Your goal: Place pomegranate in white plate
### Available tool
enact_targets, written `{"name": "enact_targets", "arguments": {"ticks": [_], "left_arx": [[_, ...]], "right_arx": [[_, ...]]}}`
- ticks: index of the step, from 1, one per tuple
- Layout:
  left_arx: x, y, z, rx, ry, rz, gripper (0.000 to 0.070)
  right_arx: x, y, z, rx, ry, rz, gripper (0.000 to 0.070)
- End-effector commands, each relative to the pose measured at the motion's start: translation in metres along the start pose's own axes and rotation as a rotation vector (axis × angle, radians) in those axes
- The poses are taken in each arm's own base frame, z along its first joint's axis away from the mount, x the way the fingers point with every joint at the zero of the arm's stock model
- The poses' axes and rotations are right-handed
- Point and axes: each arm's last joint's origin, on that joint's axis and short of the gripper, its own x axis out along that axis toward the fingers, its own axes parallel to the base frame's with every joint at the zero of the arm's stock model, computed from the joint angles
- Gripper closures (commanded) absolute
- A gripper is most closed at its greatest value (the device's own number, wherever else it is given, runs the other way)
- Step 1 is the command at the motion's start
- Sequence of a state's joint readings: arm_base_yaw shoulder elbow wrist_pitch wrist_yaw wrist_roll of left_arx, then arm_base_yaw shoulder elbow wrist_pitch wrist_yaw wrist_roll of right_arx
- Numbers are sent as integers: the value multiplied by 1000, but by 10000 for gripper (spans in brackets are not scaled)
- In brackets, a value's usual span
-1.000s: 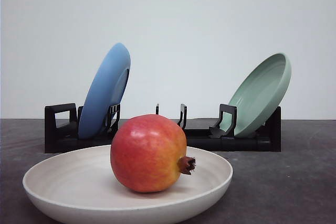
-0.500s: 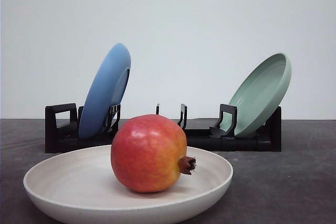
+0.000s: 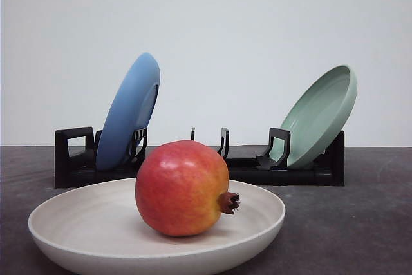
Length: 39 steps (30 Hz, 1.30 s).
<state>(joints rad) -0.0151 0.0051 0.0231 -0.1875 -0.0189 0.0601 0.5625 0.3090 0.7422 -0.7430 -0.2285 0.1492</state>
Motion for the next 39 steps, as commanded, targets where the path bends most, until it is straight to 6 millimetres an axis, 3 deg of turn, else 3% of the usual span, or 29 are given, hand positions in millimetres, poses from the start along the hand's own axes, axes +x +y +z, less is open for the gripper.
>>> {"name": "enact_targets", "arguments": {"ticks": [1, 6, 10, 22, 39], "left_arx": [[1, 0, -4, 7, 8, -5, 700], [1, 0, -4, 7, 8, -6, 700], [1, 0, -4, 7, 8, -6, 700], [1, 0, -4, 7, 8, -6, 700], [1, 0, -4, 7, 8, -6, 700]], "right_arx": [[0, -4, -1, -85, -45, -63, 695], [11, -21, -26, -302, -147, -221, 695], [24, -35, -50, -374, -199, -315, 695], [50, -74, -103, -239, -281, -586, 695], [60, -90, -134, -112, -172, -765, 695]]}}
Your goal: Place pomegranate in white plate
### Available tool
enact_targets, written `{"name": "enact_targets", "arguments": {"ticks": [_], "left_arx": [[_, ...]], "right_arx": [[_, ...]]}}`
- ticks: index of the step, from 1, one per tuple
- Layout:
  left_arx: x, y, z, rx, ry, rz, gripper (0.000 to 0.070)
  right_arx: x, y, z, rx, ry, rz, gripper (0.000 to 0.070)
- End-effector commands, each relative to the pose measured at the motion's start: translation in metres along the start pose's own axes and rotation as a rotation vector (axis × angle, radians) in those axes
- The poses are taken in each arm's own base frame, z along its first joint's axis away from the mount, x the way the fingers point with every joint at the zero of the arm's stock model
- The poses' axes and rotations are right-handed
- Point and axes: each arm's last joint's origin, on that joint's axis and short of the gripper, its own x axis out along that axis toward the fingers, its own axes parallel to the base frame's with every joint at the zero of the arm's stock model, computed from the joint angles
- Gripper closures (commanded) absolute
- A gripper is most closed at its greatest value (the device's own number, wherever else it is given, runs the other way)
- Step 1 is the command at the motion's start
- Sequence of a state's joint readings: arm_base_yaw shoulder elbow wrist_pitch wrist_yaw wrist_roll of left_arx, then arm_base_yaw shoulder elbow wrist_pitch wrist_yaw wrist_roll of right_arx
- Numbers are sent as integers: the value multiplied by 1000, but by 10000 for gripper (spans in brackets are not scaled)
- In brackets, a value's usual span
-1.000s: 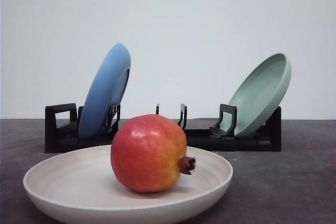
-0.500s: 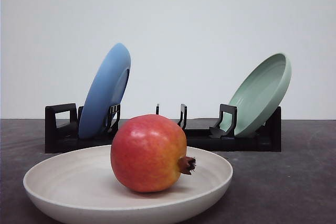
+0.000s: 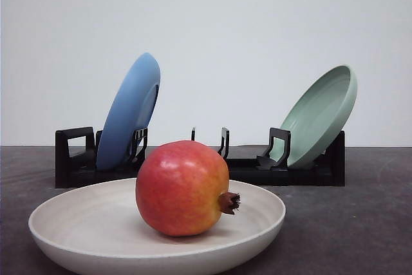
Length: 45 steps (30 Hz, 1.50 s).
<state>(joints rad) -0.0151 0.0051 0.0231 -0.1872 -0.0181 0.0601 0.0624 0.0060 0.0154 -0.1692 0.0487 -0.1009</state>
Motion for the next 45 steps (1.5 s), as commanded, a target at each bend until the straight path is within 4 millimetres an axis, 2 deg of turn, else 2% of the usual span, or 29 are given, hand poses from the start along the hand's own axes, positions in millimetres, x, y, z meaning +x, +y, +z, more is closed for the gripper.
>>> {"name": "enact_targets", "arguments": {"ticks": [1, 45], "left_arx": [[1, 0, -4, 7, 9, -5, 700], [1, 0, -4, 7, 9, -5, 700]], "right_arx": [[0, 0, -2, 15, 12, -6, 695], [0, 0, 0, 16, -10, -7, 695]]}}
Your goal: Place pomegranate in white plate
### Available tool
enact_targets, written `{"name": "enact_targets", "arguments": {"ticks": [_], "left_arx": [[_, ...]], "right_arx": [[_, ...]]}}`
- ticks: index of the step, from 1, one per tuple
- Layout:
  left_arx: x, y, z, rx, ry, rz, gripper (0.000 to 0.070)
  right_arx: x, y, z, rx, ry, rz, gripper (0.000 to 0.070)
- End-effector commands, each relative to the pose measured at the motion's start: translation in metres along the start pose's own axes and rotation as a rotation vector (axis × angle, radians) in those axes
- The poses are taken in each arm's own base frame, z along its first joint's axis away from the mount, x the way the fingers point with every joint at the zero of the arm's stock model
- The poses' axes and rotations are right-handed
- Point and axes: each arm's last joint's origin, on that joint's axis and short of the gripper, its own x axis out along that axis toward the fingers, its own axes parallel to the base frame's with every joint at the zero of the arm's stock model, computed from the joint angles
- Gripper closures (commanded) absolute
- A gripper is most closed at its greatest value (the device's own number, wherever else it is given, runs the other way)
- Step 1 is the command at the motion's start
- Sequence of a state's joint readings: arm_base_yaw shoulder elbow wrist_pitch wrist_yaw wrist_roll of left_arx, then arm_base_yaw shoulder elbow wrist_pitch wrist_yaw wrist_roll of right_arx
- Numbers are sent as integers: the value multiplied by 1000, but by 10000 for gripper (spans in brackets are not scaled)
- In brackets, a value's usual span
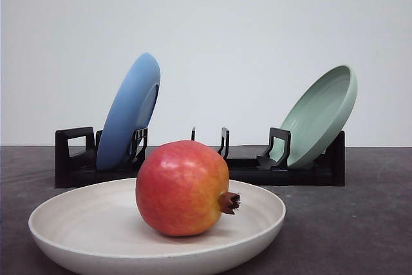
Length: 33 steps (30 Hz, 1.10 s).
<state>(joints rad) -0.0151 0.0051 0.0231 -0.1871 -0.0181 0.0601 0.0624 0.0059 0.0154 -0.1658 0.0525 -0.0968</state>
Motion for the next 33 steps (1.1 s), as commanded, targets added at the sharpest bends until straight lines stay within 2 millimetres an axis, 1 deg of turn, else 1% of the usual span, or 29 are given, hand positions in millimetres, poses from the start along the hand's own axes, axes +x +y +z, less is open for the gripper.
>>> {"name": "enact_targets", "arguments": {"ticks": [1, 33], "left_arx": [[1, 0, -4, 7, 9, -5, 700], [1, 0, -4, 7, 9, -5, 700]], "right_arx": [[0, 0, 0, 12, -6, -3, 695], [0, 0, 0, 12, -7, -3, 695]]}}
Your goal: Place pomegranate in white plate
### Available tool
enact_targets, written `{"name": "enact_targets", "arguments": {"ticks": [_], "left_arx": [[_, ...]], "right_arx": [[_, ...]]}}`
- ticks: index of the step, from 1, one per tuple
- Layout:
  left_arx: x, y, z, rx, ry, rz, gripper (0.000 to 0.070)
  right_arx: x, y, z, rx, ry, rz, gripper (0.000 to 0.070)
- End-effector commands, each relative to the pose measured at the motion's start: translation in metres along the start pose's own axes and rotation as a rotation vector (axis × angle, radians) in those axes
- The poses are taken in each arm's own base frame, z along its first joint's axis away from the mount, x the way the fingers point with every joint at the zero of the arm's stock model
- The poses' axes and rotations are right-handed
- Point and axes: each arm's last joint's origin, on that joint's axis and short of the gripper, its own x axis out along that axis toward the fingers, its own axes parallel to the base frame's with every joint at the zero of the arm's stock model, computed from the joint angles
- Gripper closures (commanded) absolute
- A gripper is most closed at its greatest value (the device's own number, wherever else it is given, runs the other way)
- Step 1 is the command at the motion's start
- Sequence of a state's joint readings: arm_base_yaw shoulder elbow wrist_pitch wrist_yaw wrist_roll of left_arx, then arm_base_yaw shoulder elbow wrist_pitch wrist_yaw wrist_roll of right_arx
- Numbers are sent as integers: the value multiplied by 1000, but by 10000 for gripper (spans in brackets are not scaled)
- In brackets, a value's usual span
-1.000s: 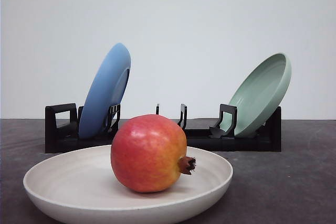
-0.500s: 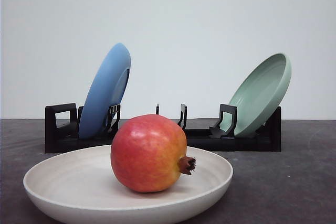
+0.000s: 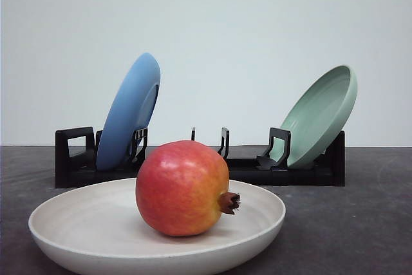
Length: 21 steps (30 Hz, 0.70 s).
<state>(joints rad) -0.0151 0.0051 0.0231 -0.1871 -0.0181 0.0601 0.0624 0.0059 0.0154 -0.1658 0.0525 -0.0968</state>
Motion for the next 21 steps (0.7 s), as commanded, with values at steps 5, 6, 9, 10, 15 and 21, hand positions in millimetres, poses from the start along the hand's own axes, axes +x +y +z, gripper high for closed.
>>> {"name": "enact_targets", "arguments": {"ticks": [5, 6, 9, 10, 15, 21], "left_arx": [[1, 0, -4, 7, 9, -5, 700], [1, 0, -4, 7, 9, -5, 700], [1, 0, -4, 7, 9, -5, 700], [1, 0, -4, 7, 9, -5, 700], [1, 0, -4, 7, 9, -5, 700], [1, 0, -4, 7, 9, -5, 700]], "right_arx": [[0, 0, 0, 12, -7, -3, 695], [0, 0, 0, 12, -6, -3, 695], [0, 0, 0, 12, -7, -3, 695], [0, 0, 0, 12, -7, -3, 695], [0, 0, 0, 12, -6, -3, 695], [0, 0, 0, 12, -7, -3, 695]]}}
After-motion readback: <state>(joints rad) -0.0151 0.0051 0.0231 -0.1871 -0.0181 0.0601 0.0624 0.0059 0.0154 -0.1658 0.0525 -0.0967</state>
